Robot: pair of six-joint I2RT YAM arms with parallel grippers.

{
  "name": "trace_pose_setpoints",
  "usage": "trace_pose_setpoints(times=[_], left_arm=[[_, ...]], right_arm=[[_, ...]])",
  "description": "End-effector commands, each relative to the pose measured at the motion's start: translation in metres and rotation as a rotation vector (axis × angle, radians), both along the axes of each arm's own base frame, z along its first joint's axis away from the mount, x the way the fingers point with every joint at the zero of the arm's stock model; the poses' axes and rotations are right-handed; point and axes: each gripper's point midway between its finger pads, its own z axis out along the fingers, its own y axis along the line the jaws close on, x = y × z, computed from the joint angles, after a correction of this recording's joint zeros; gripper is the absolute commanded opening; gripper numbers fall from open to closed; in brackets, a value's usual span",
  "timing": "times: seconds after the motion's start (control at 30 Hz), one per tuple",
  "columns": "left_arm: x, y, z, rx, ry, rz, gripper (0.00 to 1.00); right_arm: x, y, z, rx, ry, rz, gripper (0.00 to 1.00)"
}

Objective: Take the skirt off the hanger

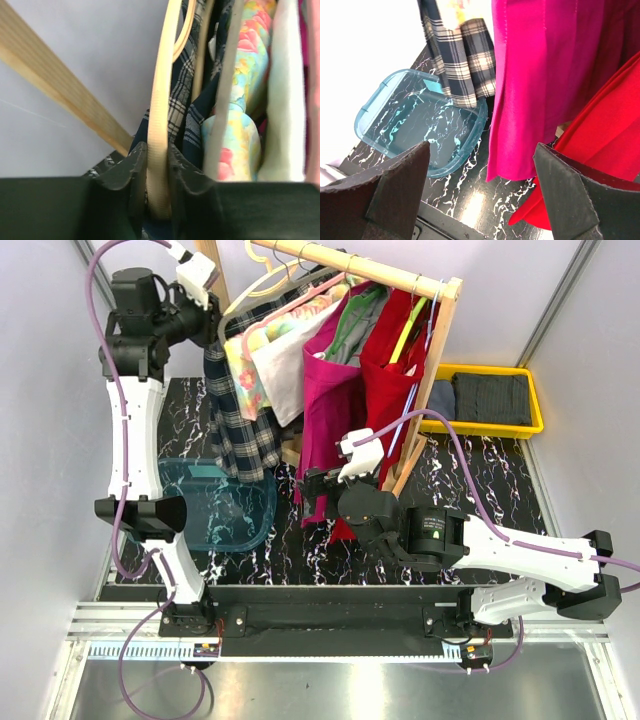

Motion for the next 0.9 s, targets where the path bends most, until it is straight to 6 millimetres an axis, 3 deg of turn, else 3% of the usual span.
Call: trace_pose_setpoints(times=[0.0,0.13,0.23,0.33,0.37,0.47,0.7,0.8,0.87], left_arm=[[-0.004,-0.028,-0.001,-0.054,0.027,-0.061,0.48],[0.005,-0.032,-0.001,-0.044,0.006,-0.035,0.68],[0.008,-0.033,-0.004,-0.044,0.010,-0.031,0.67],[0.010,-0.032,-0.007,-0.040,0.015,-0.027,0.43],[0.012,-0.032,-0.009,-0.038,0.018,-0.025,0.20],[0.013,-0.032,-0.012,-0.031,0.022,-0.031,0.02],[0.012,-0.031,-0.004,-0.031,-0.001,-0.025,0.00],[0.014,-0.021,0.024,-0.079,-0.075,0.035,0.00],[0.014,-0.010,0.062,-0.163,-0.174,0.086,0.00]], right_arm=[[0.004,-0.009,0.021,0.088,-0.013,-0.037,0.93],[0.003,-0.010,0.022,0.094,-0.013,-0.037,0.93],[0.004,-0.011,0.022,0.095,-0.013,-0.039,0.93],[0.004,-0.013,0.023,0.097,-0.015,-0.041,0.93],[0.004,-0.013,0.024,0.101,-0.015,-0.045,0.92],[0.003,-0.014,0.025,0.101,-0.017,-0.044,0.92],[0.004,-0.014,0.026,0.100,-0.018,-0.044,0.92],[0.004,-0.012,0.025,0.096,-0.017,-0.039,0.91],[0.003,-0.012,0.026,0.099,-0.018,-0.037,0.91]])
